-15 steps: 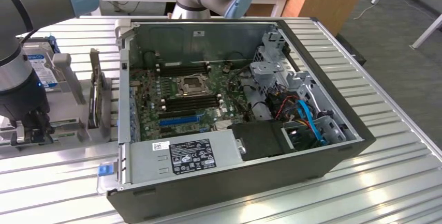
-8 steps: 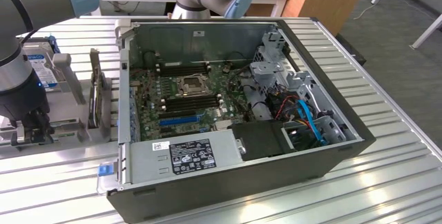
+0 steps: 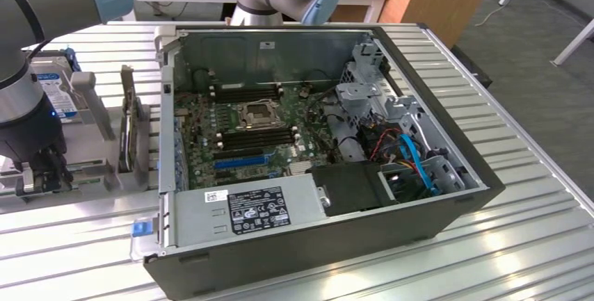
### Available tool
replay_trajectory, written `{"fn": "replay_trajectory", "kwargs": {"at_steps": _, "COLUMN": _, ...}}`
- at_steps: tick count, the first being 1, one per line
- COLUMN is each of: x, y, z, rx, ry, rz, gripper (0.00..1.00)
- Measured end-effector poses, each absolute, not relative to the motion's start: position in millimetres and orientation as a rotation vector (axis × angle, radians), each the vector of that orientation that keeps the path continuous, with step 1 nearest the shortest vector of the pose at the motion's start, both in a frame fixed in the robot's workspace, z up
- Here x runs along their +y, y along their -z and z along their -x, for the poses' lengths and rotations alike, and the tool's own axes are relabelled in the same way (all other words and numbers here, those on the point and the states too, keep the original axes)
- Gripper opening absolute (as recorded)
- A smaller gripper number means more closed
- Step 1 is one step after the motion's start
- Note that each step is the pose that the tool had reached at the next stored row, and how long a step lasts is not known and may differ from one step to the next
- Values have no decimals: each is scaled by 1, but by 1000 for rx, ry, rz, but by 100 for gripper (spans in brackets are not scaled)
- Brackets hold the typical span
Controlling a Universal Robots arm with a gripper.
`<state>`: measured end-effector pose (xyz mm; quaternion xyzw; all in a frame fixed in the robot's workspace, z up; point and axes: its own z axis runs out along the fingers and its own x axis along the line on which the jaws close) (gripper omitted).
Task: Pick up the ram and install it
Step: 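Pick up the ram and move it above insertion slot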
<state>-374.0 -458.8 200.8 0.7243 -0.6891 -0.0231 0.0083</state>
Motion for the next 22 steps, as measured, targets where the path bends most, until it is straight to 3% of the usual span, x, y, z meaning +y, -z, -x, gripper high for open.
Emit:
{"fn": "replay_trajectory", "kwargs": {"at_steps": 10, "x": -459, "y": -201, "z": 374, "rx": -2153, "ry": 72, "rz": -2263, "gripper": 21}}
{"fn": "replay_trajectory", "kwargs": {"at_steps": 13, "x": -459, "y": -201, "z": 374, "rx": -2153, "ry": 72, "rz": -2263, "gripper": 20}}
{"fn": "replay_trajectory", "kwargs": {"at_steps": 14, "x": -459, "y": -201, "z": 374, "rx": -2153, "ry": 72, "rz": -2263, "gripper": 13}}
{"fn": "replay_trajectory", "kwargs": {"at_steps": 22, "x": -459, "y": -201, "z": 374, "rx": -2153, "ry": 72, "rz": -2263, "gripper": 13}}
